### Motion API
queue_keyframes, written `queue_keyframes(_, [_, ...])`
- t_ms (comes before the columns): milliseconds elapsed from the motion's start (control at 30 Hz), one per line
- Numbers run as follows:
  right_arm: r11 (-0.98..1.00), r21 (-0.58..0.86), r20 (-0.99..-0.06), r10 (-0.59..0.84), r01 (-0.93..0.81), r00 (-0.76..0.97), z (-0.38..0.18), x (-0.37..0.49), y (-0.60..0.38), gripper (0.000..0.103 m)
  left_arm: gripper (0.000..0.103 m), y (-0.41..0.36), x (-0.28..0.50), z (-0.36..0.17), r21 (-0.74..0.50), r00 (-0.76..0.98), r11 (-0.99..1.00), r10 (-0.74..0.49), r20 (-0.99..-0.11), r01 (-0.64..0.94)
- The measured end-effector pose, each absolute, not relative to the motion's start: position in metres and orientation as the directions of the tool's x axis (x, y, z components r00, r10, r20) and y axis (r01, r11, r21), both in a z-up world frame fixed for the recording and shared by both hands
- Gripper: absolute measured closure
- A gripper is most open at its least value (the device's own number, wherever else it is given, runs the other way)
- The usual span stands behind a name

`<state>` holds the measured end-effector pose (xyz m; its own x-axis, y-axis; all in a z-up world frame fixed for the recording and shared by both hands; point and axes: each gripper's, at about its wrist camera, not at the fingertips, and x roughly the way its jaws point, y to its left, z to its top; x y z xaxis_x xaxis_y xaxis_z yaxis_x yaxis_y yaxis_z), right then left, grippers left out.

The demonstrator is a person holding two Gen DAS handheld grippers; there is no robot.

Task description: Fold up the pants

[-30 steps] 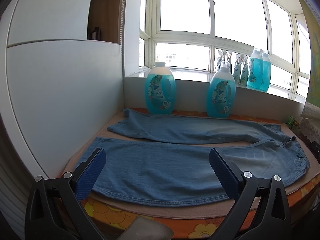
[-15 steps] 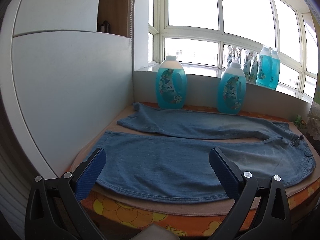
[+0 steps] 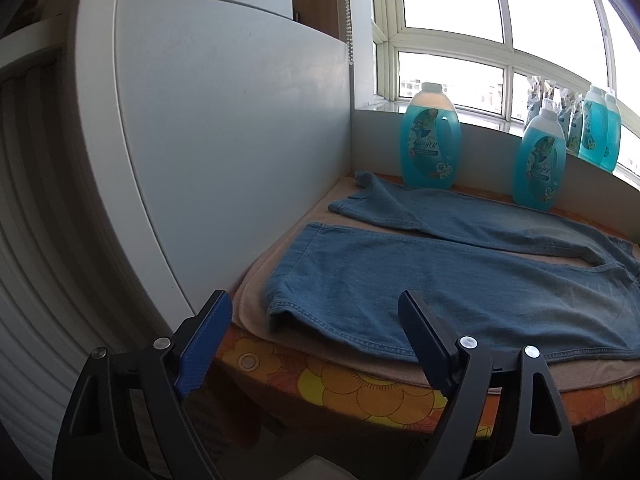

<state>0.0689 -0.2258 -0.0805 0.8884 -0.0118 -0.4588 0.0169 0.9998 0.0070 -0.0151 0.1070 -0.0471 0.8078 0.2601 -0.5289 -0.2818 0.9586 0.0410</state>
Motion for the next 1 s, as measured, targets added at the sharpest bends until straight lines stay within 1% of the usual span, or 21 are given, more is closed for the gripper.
queue_keyframes(33, [1.000,0.011,-0.462,0.003,0.003,0.887,-0.081,0.072,-0.223,0.000,0.022,0.112,-0.016,-0.048,0.042,0.804,0.958,0.262,-0.533,-0.285])
queue_keyframes(67, [1.000,0.014,-0.463,0.014,-0.009,0.886,-0.081,0.074,-0.220,0.000,0.027,0.116,-0.018,-0.049,0.045,0.801,0.957,0.265,-0.537,-0.287])
queue_keyframes(167, [0.999,0.000,-0.460,0.028,-0.032,0.887,-0.079,0.082,-0.211,0.000,0.034,0.125,-0.016,-0.051,0.063,0.791,0.954,0.279,-0.544,-0.293])
queue_keyframes(233, [0.999,-0.012,-0.459,0.035,-0.046,0.888,-0.078,0.087,-0.205,0.000,0.038,0.130,-0.016,-0.052,0.056,0.793,0.958,0.265,-0.549,-0.281])
queue_keyframes(300, [0.997,-0.014,-0.465,0.061,-0.076,0.883,-0.078,0.092,-0.199,0.000,0.046,0.135,-0.013,-0.057,0.024,0.789,0.964,0.232,-0.569,-0.266])
queue_keyframes(333, [0.996,-0.015,-0.469,0.074,-0.092,0.880,-0.078,0.094,-0.195,0.000,0.053,0.137,-0.012,-0.060,0.002,0.788,0.966,0.211,-0.579,-0.257])
queue_keyframes(367, [0.994,-0.017,-0.475,0.089,-0.110,0.876,-0.079,0.097,-0.190,0.000,0.057,0.139,-0.010,-0.064,-0.019,0.784,0.967,0.193,-0.589,-0.253])
queue_keyframes(400, [0.992,-0.019,-0.481,0.102,-0.127,0.871,-0.080,0.101,-0.186,0.000,0.058,0.141,-0.008,-0.069,-0.038,0.781,0.968,0.177,-0.599,-0.249])
queue_keyframes(467, [0.987,-0.014,-0.495,0.132,-0.160,0.859,-0.083,0.107,-0.179,0.000,0.066,0.145,-0.003,-0.078,-0.077,0.770,0.967,0.145,-0.622,-0.245])
queue_keyframes(567, [0.983,-0.002,-0.512,0.157,-0.185,0.845,-0.088,0.120,-0.173,0.000,0.069,0.145,0.004,-0.087,-0.097,0.757,0.967,0.120,-0.642,-0.235])
queue_keyframes(633, [0.981,-0.002,-0.524,0.166,-0.196,0.836,-0.090,0.129,-0.170,0.005,0.069,0.142,0.009,-0.086,-0.080,0.761,0.973,0.119,-0.637,-0.219])
queue_keyframes(733, [0.975,-0.001,-0.538,0.187,-0.223,0.822,-0.089,0.147,-0.167,0.009,0.070,0.137,0.023,-0.078,-0.062,0.772,0.981,0.105,-0.627,-0.183])
queue_keyframes(800, [0.973,-0.001,-0.541,0.193,-0.230,0.818,-0.087,0.161,-0.166,0.009,0.069,0.135,0.041,-0.072,-0.039,0.777,0.986,0.103,-0.621,-0.163])
queue_keyframes(900, [0.969,0.000,-0.551,0.205,-0.246,0.809,-0.082,0.185,-0.166,0.016,0.069,0.128,0.073,-0.062,0.000,0.785,0.991,0.106,-0.611,-0.133])
queue_keyframes(1000, [0.966,0.002,-0.561,0.215,-0.258,0.799,-0.079,0.211,-0.165,0.016,0.069,0.121,0.110,-0.056,0.019,0.788,0.995,0.090,-0.609,-0.099])
